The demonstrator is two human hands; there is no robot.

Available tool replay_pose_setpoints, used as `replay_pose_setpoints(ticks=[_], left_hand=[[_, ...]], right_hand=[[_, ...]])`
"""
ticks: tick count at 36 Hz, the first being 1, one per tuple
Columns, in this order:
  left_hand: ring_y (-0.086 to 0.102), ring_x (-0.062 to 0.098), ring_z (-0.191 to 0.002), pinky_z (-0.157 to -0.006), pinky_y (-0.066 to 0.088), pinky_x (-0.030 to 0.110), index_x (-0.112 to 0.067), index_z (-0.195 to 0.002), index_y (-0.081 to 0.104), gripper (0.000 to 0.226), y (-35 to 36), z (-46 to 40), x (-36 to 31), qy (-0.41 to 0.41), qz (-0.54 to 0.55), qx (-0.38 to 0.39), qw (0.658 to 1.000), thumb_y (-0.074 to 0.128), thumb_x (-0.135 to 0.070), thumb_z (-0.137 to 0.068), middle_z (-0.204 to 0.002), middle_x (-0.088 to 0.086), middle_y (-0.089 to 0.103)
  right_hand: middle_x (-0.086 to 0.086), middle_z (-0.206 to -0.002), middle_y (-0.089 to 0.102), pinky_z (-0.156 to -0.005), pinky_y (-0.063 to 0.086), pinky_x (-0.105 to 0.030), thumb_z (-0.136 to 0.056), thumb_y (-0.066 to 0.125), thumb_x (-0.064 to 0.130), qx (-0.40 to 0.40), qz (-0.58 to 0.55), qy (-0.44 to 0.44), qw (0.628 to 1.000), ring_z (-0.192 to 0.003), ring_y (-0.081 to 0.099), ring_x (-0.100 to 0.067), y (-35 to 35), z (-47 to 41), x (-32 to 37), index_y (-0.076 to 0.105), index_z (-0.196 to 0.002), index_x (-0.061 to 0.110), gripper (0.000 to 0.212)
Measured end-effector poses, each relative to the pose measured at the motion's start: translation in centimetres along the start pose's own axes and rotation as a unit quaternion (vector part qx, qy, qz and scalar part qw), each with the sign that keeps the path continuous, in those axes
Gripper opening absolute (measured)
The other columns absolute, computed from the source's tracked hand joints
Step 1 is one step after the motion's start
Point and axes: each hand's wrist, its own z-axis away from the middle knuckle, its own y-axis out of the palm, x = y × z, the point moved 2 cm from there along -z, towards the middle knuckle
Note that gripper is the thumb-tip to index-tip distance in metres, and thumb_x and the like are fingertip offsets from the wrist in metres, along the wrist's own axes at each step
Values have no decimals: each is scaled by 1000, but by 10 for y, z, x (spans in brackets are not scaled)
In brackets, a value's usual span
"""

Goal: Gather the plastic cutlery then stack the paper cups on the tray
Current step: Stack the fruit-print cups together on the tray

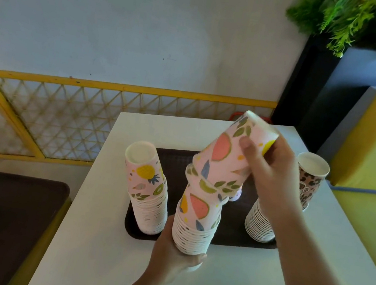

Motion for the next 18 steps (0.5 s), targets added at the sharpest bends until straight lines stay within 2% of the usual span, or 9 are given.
replay_pose_setpoints(ticks=[2, 4, 6, 8, 9, 11, 14, 16, 18], left_hand=[[53, -20, -97, -73, 43, 1, -41, -112, 45, 86, -1, 0, 1, 7, -7, -5, 1000, 89, -31, -39, -105, -26, 58], [50, -24, -95, -72, 40, -3, -41, -112, 42, 85, -3, 0, 3, 17, -16, -9, 1000, 91, -18, -47, -104, -29, 55], [52, -20, -95, -73, 39, -4, -43, -111, 39, 85, -4, 0, 3, 15, -22, -10, 1000, 91, -19, -48, -106, -29, 54], [53, -14, -99, -75, 39, -3, -45, -112, 39, 87, -5, 0, 4, 8, -19, -12, 1000, 88, -32, -41, -109, -26, 55], [53, -10, -102, -78, 39, -2, -44, -113, 39, 89, -5, 0, 5, 7, -19, -14, 1000, 84, -41, -37, -112, -25, 56], [53, -9, -105, -81, 40, -1, -43, -116, 40, 90, -5, -1, 7, 12, -21, -18, 1000, 78, -50, -35, -114, -24, 56], [52, -18, -102, -80, 42, 2, -45, -112, 42, 87, -6, -1, 9, 21, -8, -19, 1000, 80, -46, -34, -106, -29, 62], [51, -20, -101, -82, 43, 4, -56, -111, 43, 86, -6, -1, 8, 32, -13, -21, 999, 81, -45, -34, -107, -42, 56], [48, -25, -100, -80, 40, -1, -75, -106, 31, 92, -7, 0, 2, 47, -20, -26, 998, 79, -47, -33, -107, -53, 46]], right_hand=[[-6, -94, 70, -72, 58, -41, -68, 65, 55, -48, -35, -1, 998, -88, 68, -21, -4, -11, 2, 60, -105, 11, 58], [-11, -94, 68, -74, 57, -41, -65, 67, 61, -97, -65, -9, 993, -89, 68, -24, -8, -22, 4, 59, -104, 7, 68], [-3, -93, 67, -74, 56, -30, -72, 66, 53, -139, -60, -22, 988, -90, 67, -14, -9, -31, 4, 57, -107, 7, 59], [13, -91, 61, -70, 51, -13, -82, 64, 34, -173, -11, -38, 984, -85, 62, 5, -7, -39, -1, 53, -116, 7, 45], [18, -91, 57, -70, 49, -10, -84, 64, 28, -189, 21, -41, 981, -84, 59, 9, -3, -42, -6, 51, -120, 8, 43], [14, -100, 57, -76, 49, -13, -83, 66, 27, -209, 63, -32, 975, -90, 58, 5, 4, -47, -20, 48, -125, 11, 49], [-3, -119, 56, -84, 46, -23, -80, 68, 29, -204, 114, -6, 972, -106, 54, -13, 16, -51, -48, 45, -128, 12, 56], [-6, -121, 54, -86, 44, -25, -79, 69, 30, -196, 139, 11, 971, -109, 52, -17, 22, -53, -69, 45, -129, 10, 58], [-8, -121, 52, -87, 43, -25, -80, 69, 28, -188, 152, 29, 970, -110, 50, -19, 27, -54, -87, 44, -129, 9, 58]])
